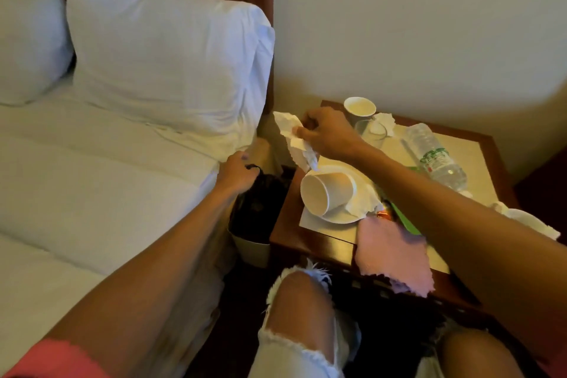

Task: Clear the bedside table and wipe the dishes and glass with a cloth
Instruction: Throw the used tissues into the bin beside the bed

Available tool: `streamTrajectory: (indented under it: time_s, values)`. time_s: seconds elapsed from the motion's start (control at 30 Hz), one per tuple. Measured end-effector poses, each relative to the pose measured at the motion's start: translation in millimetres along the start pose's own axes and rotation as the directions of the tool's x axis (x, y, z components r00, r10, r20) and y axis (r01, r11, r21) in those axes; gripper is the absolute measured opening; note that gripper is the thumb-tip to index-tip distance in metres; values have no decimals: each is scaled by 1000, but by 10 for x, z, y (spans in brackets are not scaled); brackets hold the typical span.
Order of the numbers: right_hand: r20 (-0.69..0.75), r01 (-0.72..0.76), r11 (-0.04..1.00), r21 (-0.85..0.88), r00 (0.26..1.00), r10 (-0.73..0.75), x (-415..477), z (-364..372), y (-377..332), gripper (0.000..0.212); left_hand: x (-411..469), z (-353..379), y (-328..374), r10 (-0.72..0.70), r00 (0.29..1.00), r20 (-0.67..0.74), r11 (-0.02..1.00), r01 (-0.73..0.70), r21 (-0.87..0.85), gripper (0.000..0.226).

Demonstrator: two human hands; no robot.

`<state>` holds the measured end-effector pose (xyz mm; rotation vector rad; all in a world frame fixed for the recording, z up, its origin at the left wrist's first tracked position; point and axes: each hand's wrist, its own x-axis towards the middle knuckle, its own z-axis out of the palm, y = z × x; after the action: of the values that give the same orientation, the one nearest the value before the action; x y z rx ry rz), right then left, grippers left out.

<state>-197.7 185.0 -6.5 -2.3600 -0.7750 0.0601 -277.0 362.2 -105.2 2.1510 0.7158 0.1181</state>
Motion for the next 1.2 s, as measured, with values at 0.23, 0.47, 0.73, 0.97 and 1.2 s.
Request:
streamTrajectory:
  time_s: [0.23,0.47,0.73,0.97,1.2]
  values:
    - [254,0,994,-109,967,27,417,609,25,18,187,-148,-401,-33,999,-24,999,34,40,27]
    - [392,36,999,-30,920,-22,353,634,54,22,96,-432,-278,34,991,-126,992,-49,-116,19]
    - [182,23,1000,9,983,-24,-258,-272,361,17,-407,-250,287,293,950,-107,941,-306,-143,9]
    - [102,-97,993,-62,989,103,-854,-661,644,16,-825,274,772,401,833,381,893,-448,41,56]
    - [107,-232,955,-183,961,254,-1213,-790,867,26,-955,630,773,437,839,325,816,-521,248,72]
